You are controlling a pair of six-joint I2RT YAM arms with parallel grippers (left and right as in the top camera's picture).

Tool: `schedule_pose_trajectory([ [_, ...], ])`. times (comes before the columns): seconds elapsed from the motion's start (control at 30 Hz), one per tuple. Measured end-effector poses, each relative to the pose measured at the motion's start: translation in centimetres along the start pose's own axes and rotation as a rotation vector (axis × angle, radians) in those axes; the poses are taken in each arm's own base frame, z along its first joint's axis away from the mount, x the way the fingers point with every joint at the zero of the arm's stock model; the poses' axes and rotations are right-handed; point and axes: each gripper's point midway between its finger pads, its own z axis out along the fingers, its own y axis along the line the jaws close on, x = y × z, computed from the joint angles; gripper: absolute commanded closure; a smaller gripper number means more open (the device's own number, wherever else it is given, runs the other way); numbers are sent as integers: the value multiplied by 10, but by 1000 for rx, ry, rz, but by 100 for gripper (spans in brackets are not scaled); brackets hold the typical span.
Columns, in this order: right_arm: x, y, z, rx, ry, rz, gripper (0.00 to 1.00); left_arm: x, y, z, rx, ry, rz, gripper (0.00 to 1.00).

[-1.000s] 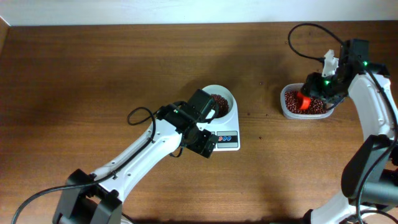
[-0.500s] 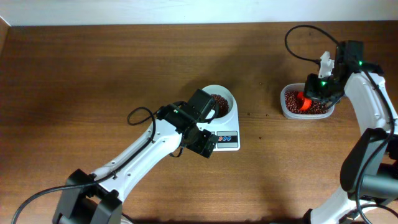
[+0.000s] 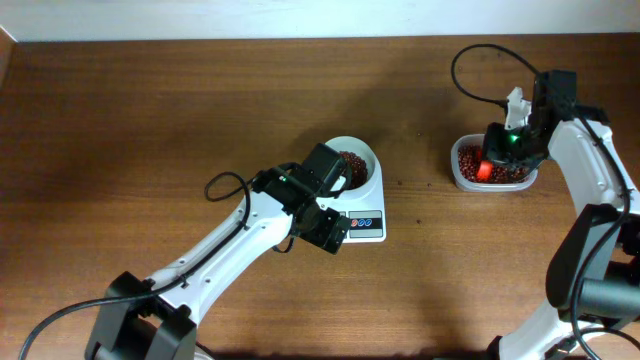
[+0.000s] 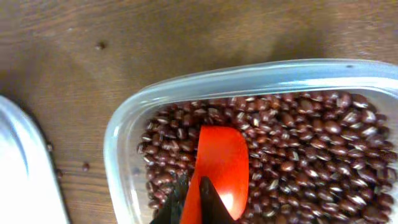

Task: Scoop item into bowl and weigh 50g on scale
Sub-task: 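Scoop a small amount of beans with the right gripper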

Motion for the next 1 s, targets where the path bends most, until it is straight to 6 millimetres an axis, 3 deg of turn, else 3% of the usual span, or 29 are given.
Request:
schedule_pose_trajectory([
  [0.3, 3, -22, -13, -146, -3, 131, 96, 0, 0, 0, 0, 0, 0, 1],
  [0.67, -12, -36, -53, -474, -118, 280, 96, 0, 0, 0, 0, 0, 0, 1],
  [0.83, -16, -32, -66, -575, -152, 279, 96, 0, 0, 0, 0, 0, 0, 1],
  [1.0, -20, -15, -80, -706, -176, 262, 96, 0, 0, 0, 0, 0, 0, 1],
])
